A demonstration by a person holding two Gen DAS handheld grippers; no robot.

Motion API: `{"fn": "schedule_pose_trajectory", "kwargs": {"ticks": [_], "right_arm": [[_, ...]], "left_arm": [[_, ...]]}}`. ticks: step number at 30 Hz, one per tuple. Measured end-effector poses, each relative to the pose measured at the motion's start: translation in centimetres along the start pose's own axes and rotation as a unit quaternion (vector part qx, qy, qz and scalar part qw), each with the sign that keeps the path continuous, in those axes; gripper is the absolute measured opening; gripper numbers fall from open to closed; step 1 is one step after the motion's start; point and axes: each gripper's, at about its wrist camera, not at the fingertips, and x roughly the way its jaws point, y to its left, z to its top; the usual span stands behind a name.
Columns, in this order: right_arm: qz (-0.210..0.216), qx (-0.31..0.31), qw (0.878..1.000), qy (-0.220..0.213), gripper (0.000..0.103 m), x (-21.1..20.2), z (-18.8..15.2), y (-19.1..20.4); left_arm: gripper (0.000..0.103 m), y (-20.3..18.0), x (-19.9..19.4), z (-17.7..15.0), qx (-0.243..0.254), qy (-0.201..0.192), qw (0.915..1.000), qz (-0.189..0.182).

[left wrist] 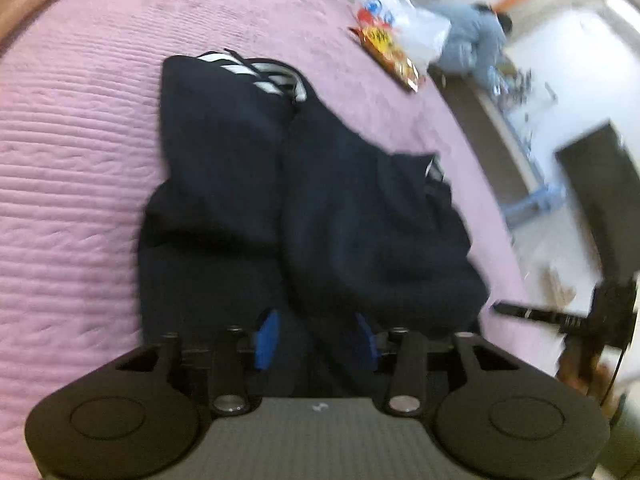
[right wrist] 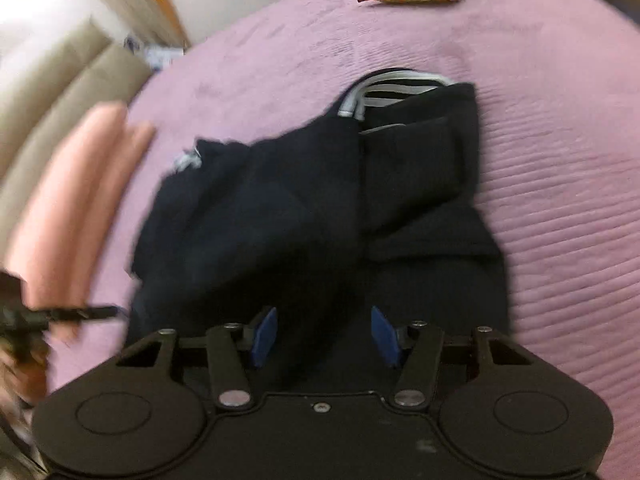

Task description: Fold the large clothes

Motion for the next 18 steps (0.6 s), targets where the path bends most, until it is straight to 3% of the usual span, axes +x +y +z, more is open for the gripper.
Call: {"fn": "schedule_pose_trajectory", "kwargs": {"ticks": [2, 5, 7, 9, 10, 11, 13, 14, 16, 18], "right_arm": [[0.009, 0.034, 0.999, -0.012, 0.075, 1.3, 1.3, 0.5], [0.012, 0.088, 0.996, -0.017, 0.075, 2.8, 2.0, 0.1], [0.019, 0.128, 0.991, -0.015, 0.075, 3.8, 2.6, -0.7], [0.030, 0.187, 0.982, 0.004, 0.077, 4.9, 2.8, -1.7], [0.047, 0.220, 0.974, 0.016, 0.077, 5.4, 2.6, -2.1], [0.066, 0.244, 0.967, 0.027, 0.075, 6.0, 2.5, -2.3], [0.088, 0.261, 0.960, 0.057, 0.042, 7.0, 2.5, -1.8], [0.100, 0.251, 0.961, 0.064, 0.014, 7.3, 3.0, -1.0], [0.082, 0.198, 0.976, 0.048, 0.012, 6.5, 4.7, 0.9], [0.087, 0.153, 0.984, 0.001, 0.011, 4.6, 6.7, 2.4]], "left_arm": [[0.060, 0.1, 1.9, 0.9, -0.037, -0.017, 0.9991, -0.007], [0.066, 1.1, 4.1, 2.3, -0.091, -0.017, 0.9957, -0.005], [0.070, 2.0, 5.8, 2.6, -0.120, -0.005, 0.9924, -0.023], [0.067, 2.8, 7.3, 2.6, -0.153, 0.013, 0.9874, -0.039], [0.046, 2.9, 8.2, 2.7, -0.162, 0.022, 0.9853, -0.048], [0.013, 2.7, 8.9, 2.8, -0.161, 0.025, 0.9853, -0.052], [0.010, 1.7, 9.4, 3.5, -0.150, 0.026, 0.9873, -0.046], [0.010, 1.3, 9.1, 3.8, -0.144, 0.014, 0.9880, -0.054], [0.010, 0.3, 7.1, 5.0, -0.140, -0.023, 0.9858, -0.090], [0.010, -0.5, 4.4, 6.9, -0.132, -0.080, 0.9790, -0.133]]}}
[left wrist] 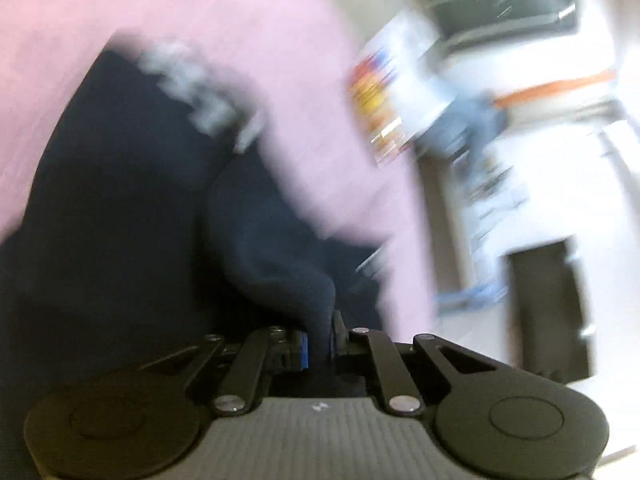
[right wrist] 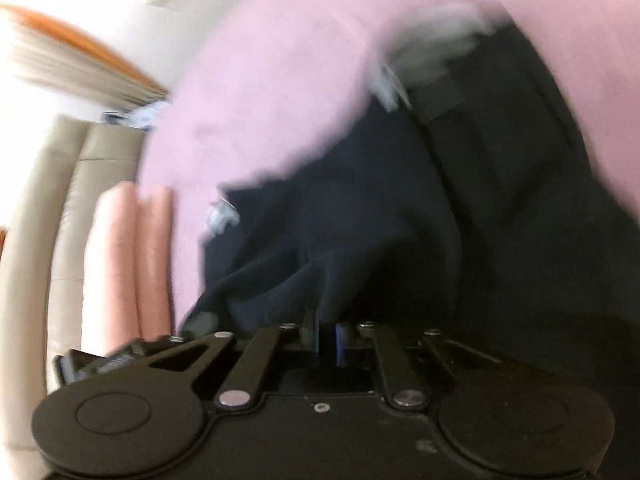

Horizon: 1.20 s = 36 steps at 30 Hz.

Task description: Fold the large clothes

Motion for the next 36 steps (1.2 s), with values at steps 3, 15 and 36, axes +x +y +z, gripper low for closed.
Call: {"fn": "schedule_pose_trajectory", "kwargs": {"ticks": [3, 15, 36], "right_arm": [[0.097, -0.054, 0.990, -0.093, 0.010, -4.4, 1.8, 2.7], [-0.108, -0.094, 0.978, 0.155, 0.036, -2.3, -8.3, -5.4], [-0.033, 0.025, 0.999, 0.025, 0.009, 0.7, -3.9, -2.6]], "left_arm": [[0.015, -2.2, -3.1, 2.2, 0.024, -0.081, 0.9918, -0.096], [0.029, 4.2, -4.4, -8.9, 0.078, 0.106, 0.9807, 0.144], [0.035, -2.2, 5.1, -7.3, 0.209, 0.237, 0.9487, 0.015]]}}
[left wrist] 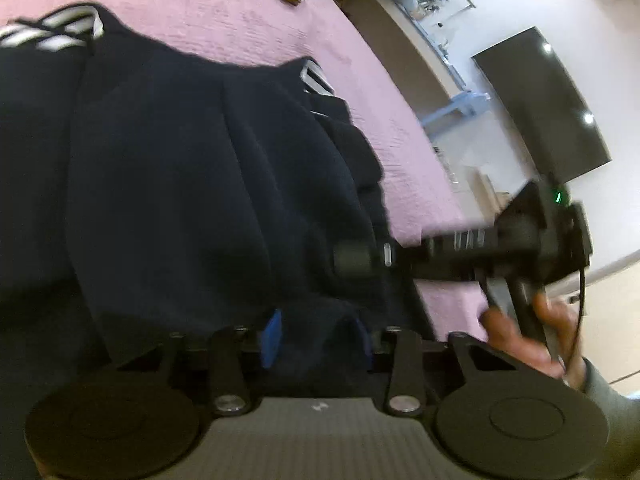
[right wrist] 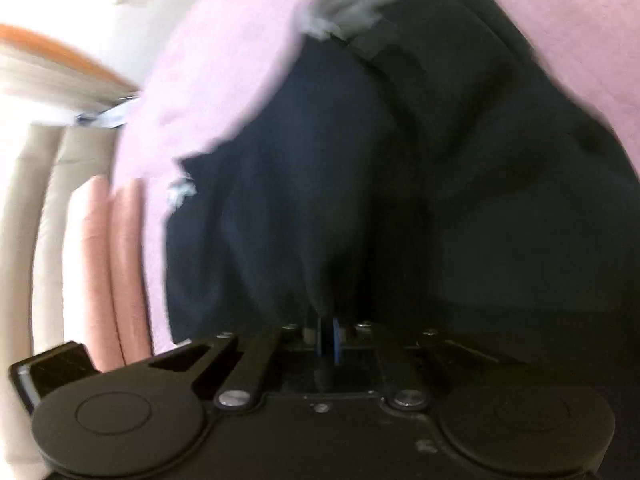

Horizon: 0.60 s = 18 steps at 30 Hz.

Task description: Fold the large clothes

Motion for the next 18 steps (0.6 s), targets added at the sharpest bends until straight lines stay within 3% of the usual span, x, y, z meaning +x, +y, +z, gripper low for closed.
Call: {"fn": "schedule_pose_trajectory", "kwargs": {"ticks": [2, 5, 7, 8, 9, 10, 11, 12, 13, 14, 16, 18], "right_arm": [[0.025, -0.082, 0.994, -0.061, 0.009, -3.0, 0.5, 3.8], [0.065, -0.166, 0.977, -0.116, 0.009, -7.0, -0.2, 6.8], [0.034, -0.191, 0.974, -0.117, 0.009, -7.4, -0.3, 6.4], [0.000, -0.191, 0.976, -0.101, 0.012, -7.2, -0.6, 5.2], [-0.036, -0.178, 0.980, -0.085, 0.027, -6.6, -0.8, 3.8], [-0.075, -0.151, 0.984, -0.060, 0.033, -5.9, -1.0, 1.6], [-0.112, -0.116, 0.986, -0.031, 0.034, -5.3, -1.2, -0.7], [-0.131, -0.085, 0.988, -0.007, 0.034, -4.9, -1.4, -2.6], [-0.139, -0.054, 0.989, 0.012, 0.034, -4.9, -1.7, -4.3], [-0.137, -0.037, 0.990, 0.012, 0.034, -5.2, -2.1, -5.3], [-0.114, -0.037, 0.993, -0.014, 0.034, -6.6, -2.2, -4.9], [-0.087, -0.075, 0.992, -0.054, 0.049, -7.8, -2.1, -2.7]], "left_arm": [[0.035, 0.2, -1.2, -0.5, -0.002, -0.008, 0.9994, -0.033], [0.035, -0.1, -1.7, -0.7, -0.011, -0.026, 0.9967, -0.077], [0.035, 0.2, -0.8, -1.0, -0.024, -0.017, 0.9965, -0.079], [0.035, 0.5, 0.1, -1.4, -0.027, 0.003, 0.9975, -0.065], [0.035, 0.7, 1.2, -2.0, -0.027, 0.030, 0.9983, -0.042], [0.035, 0.9, 2.0, -2.7, -0.027, 0.059, 0.9978, -0.016], [0.035, 1.2, 3.5, -3.9, -0.023, 0.105, 0.9939, 0.027], [0.028, 1.4, 4.3, -4.9, -0.014, 0.134, 0.9892, 0.059], [0.022, 1.3, 4.1, -5.7, -0.003, 0.135, 0.9887, 0.065], [0.024, 1.1, 3.1, -6.2, -0.004, 0.119, 0.9915, 0.053], [0.025, 0.6, 0.5, -6.2, -0.016, 0.082, 0.9963, 0.019], [0.030, -0.7, -2.2, -5.6, -0.001, 0.021, 0.9997, 0.008]]}}
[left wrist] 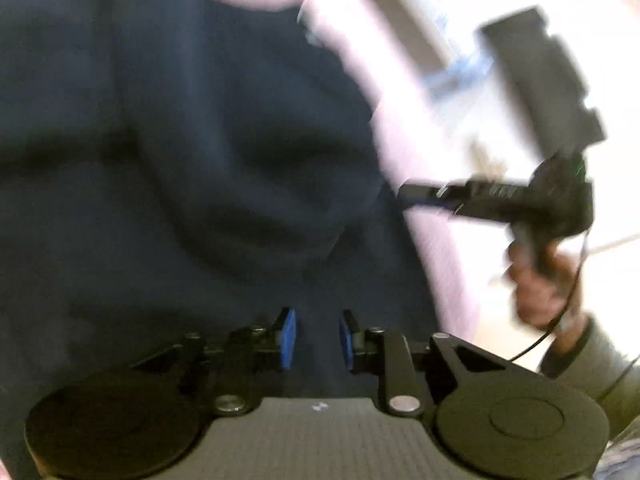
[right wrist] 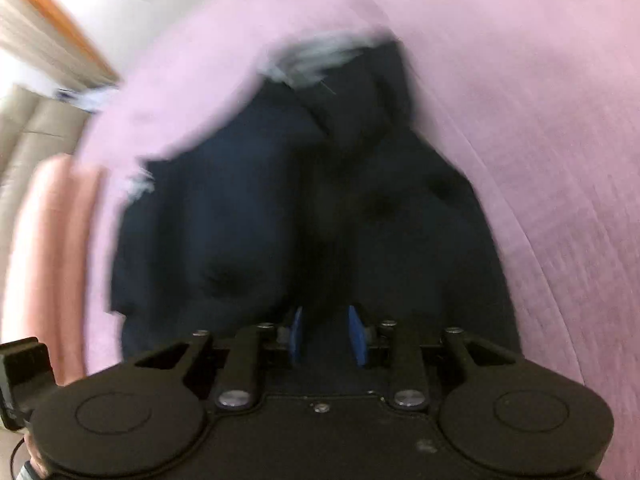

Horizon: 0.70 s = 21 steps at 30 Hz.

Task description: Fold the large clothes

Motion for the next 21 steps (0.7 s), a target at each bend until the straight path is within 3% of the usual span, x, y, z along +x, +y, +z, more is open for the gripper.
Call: {"fn": "schedule_pose_trajectory", "kwargs": {"ticks": [3, 5, 7, 9, 10, 13, 15, 17, 19, 20, 21], "right_arm": [[0.019, -0.070, 0.997, -0.039, 0.051, 0.1, 1.1, 4.8], [0.012, -0.106, 0.994, -0.022, 0.052, 1.7, 1.2, 7.6], [-0.012, -0.128, 0.992, 0.001, 0.067, 5.1, 1.6, 8.5], [-0.068, -0.141, 0.986, 0.048, 0.061, 8.5, 0.6, 8.0], [-0.087, -0.146, 0.982, 0.079, 0.061, 10.1, -0.1, 7.3], [-0.088, -0.183, 0.978, 0.058, 0.061, 10.0, -1.2, 7.7], [-0.078, -0.192, 0.977, 0.047, 0.060, 8.0, -0.9, 8.9], [-0.039, -0.202, 0.979, 0.014, 0.060, 5.6, -0.8, 10.1], [-0.027, -0.217, 0.976, -0.013, 0.048, 4.6, -0.7, 12.1], [-0.032, -0.228, 0.973, -0.016, 0.015, 4.6, -0.9, 12.8], [-0.043, -0.235, 0.971, -0.013, 0.000, 5.8, -1.3, 13.8]], "left_arm": [[0.035, -0.7, -1.8, 2.3, -0.003, -0.083, 0.9966, 0.001], [0.034, 0.3, -1.0, 3.4, -0.037, -0.110, 0.9932, 0.009], [0.033, 1.9, 0.4, 2.7, -0.060, -0.095, 0.9929, 0.039], [0.014, 3.6, 3.7, 1.4, -0.085, -0.053, 0.9895, 0.104], [0.006, 4.4, 4.3, 0.4, -0.096, -0.062, 0.9881, 0.104], [0.006, 6.8, 2.7, -2.1, -0.194, -0.105, 0.9750, 0.028], [0.015, 6.1, 0.8, -3.1, -0.192, -0.138, 0.9714, 0.013], [0.028, 4.7, -1.2, -4.2, -0.172, -0.156, 0.9725, 0.013], [0.029, 4.1, -2.1, -5.4, -0.172, -0.152, 0.9733, 0.014], [0.029, 3.8, -2.5, -6.2, -0.170, -0.147, 0.9741, 0.021], [0.029, 3.3, -2.2, -6.4, -0.172, -0.141, 0.9743, 0.032]]}}
